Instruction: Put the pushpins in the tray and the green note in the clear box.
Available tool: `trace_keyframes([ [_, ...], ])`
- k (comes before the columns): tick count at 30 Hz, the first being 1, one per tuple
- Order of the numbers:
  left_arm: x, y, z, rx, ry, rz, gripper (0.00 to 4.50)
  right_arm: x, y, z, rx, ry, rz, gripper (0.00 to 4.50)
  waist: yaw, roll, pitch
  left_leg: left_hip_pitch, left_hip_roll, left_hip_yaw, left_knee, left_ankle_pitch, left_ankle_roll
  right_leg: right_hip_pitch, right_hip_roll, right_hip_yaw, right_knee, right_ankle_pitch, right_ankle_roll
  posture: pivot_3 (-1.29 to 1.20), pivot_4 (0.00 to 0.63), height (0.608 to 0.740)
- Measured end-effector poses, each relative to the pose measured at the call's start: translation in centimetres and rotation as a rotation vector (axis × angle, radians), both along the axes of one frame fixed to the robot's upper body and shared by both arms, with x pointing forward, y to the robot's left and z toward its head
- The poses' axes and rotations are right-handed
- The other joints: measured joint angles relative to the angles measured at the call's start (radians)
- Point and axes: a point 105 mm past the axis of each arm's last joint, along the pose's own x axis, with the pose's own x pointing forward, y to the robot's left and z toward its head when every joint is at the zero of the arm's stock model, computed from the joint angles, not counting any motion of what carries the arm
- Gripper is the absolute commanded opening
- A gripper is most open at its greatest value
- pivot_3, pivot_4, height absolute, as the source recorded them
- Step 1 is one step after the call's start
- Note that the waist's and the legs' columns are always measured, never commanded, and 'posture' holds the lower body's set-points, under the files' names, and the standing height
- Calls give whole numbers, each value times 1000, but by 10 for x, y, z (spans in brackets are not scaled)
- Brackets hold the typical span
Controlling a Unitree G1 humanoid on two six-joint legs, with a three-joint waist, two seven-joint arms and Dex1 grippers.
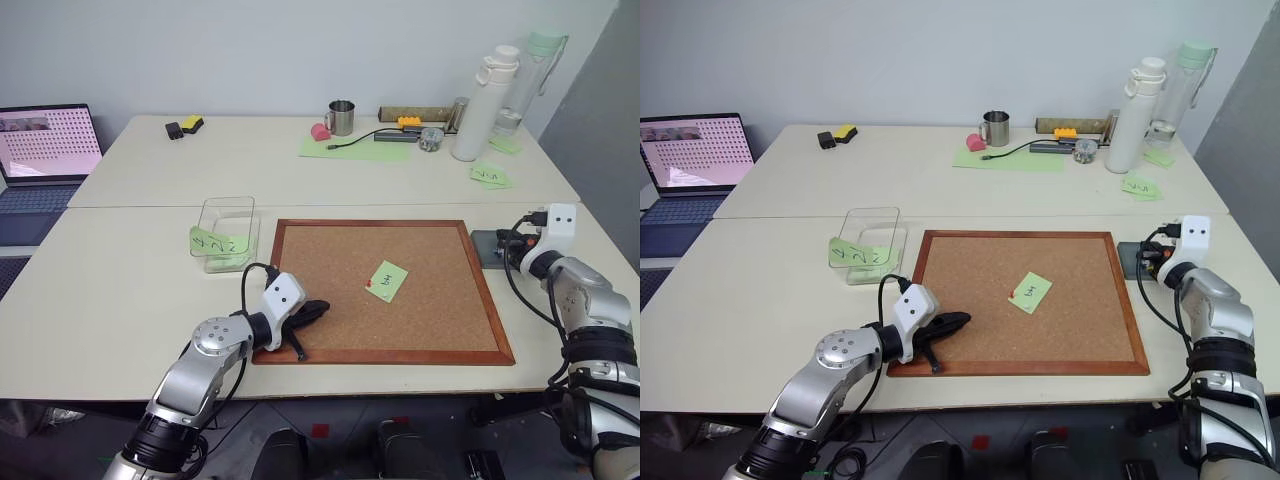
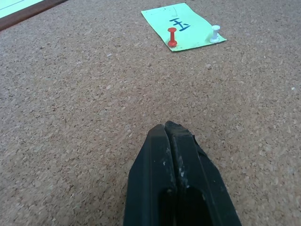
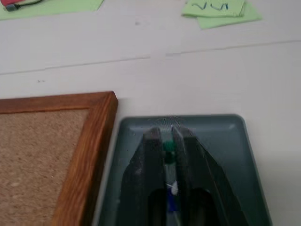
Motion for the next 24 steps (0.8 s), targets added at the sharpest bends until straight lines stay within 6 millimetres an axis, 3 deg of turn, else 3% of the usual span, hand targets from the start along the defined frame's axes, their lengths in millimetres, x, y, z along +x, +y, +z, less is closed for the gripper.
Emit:
trace_keyframes([
  [4, -1, 1, 0, 5, -1, 3, 0, 3, 0, -2, 3, -4, 9, 1714, -6, 0, 0, 0, 0, 0, 0, 0, 0, 0, 0, 0, 0, 0, 0, 0, 150, 740],
  [20, -1, 4, 0, 8, -5, 13, 0, 4, -1, -1, -28, -27, 26, 1714, -17, 0, 0, 0, 0, -1, 0, 0, 0, 0, 0, 0, 0, 0, 0, 0, 150, 740],
  [24, -2, 4, 0, 8, -5, 13, 0, 5, 0, 4, -133, -51, 59, 1714, -18, 0, 0, 0, 0, -1, 0, 0, 0, 0, 0, 0, 0, 0, 0, 0, 150, 740],
])
